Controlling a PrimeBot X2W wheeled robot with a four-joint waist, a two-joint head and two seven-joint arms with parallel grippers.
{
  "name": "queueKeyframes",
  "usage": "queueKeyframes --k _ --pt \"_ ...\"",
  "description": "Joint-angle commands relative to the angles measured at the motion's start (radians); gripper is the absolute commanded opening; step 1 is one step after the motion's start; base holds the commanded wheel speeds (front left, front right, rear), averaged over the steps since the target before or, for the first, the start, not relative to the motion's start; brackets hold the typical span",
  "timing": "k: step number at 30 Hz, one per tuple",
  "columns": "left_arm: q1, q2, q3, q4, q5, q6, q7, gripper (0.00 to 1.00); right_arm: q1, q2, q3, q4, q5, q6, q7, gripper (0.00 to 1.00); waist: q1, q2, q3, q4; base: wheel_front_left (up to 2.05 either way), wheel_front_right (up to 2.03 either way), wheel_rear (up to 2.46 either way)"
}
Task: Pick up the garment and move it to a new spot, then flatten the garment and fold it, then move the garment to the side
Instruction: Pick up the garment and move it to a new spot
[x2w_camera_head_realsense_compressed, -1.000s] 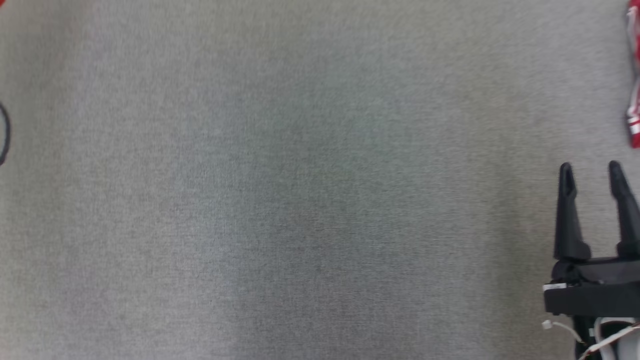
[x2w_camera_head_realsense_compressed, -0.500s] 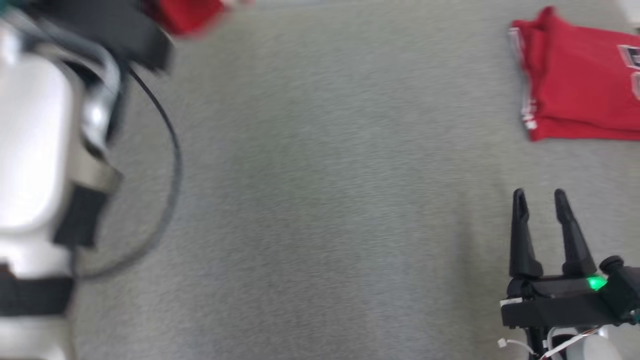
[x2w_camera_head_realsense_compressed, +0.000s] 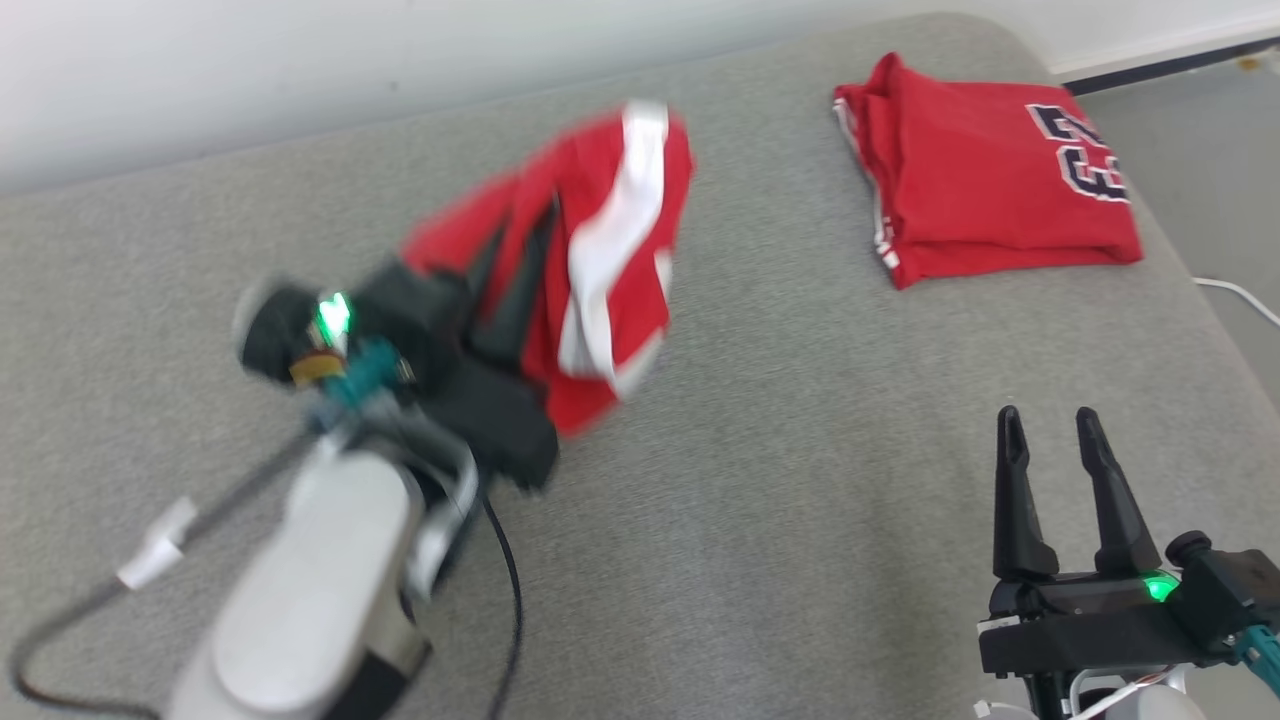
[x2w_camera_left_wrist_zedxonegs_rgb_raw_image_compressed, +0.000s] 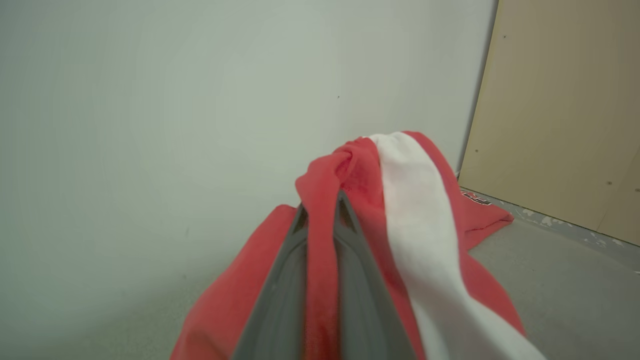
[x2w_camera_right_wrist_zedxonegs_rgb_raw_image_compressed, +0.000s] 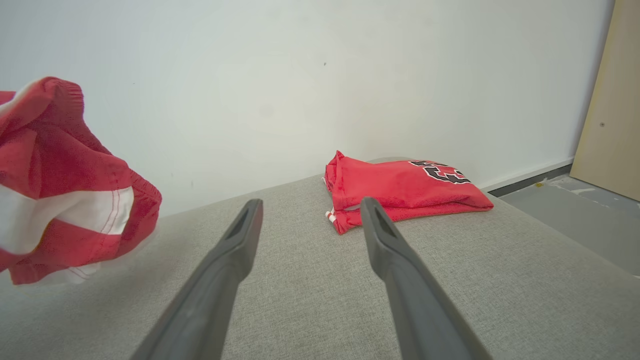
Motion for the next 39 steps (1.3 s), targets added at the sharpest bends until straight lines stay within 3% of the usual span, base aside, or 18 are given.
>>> queueKeyframes --k 1,7,8,9,10,15,20,31,39 --pt "0.054 -0.009 -0.013 0.020 -0.001 0.009 -0.016 0.00 0.003 0.003 0.007 0.006 0.001 -0.003 -0.005 1.00 0.0001 0.0001 -0.012 -0.024 0.00 0.00 0.00" --pt "0.152 -0.011 -0.042 0.131 0.000 0.013 -0.059 0.00 -0.009 0.003 0.019 0.015 -0.004 -0.003 -0.008 1.00 0.0001 0.0001 -0.014 -0.039 0.00 0.00 0.00" --pt "0.159 -0.010 -0.046 0.151 0.003 0.014 -0.067 0.42 -0.009 0.003 0.020 0.016 -0.005 -0.003 -0.007 1.00 0.0001 0.0001 -0.014 -0.039 0.00 0.00 0.00" --pt "0.159 -0.010 -0.046 0.151 0.003 0.014 -0.067 0.42 -0.009 0.003 0.020 0.016 -0.005 -0.003 -0.007 1.00 0.0001 0.0001 -0.014 -0.039 0.00 0.00 0.00" --pt "0.164 -0.014 -0.045 0.174 0.000 0.016 -0.081 1.00 -0.009 0.004 0.020 0.017 -0.006 -0.003 -0.007 1.00 0.0001 0.0001 -0.016 -0.037 0.00 0.00 0.00" --pt "0.161 -0.036 -0.060 0.235 -0.007 -0.002 -0.138 1.00 0.001 0.003 0.011 0.018 -0.009 -0.003 -0.008 1.00 0.0001 0.0001 -0.041 -0.004 0.00 0.00 0.00" --pt "0.143 -0.039 -0.042 0.212 -0.013 0.008 -0.194 1.00 0.024 -0.009 -0.003 0.014 -0.012 -0.003 -0.009 1.00 0.0001 0.0001 -0.091 0.061 0.00 0.00 0.00" --pt "0.237 0.056 0.052 0.088 -0.035 0.070 -0.235 1.00 0.058 -0.023 -0.026 -0.015 -0.011 -0.003 0.016 1.00 0.0001 0.0001 -0.173 0.222 0.00 0.00 0.00" --pt "0.394 0.130 0.122 -0.020 -0.055 0.115 -0.249 1.00 0.084 -0.022 -0.047 -0.021 -0.015 -0.003 0.035 1.00 0.0001 0.0001 -0.207 0.289 0.00 0.00 0.00"
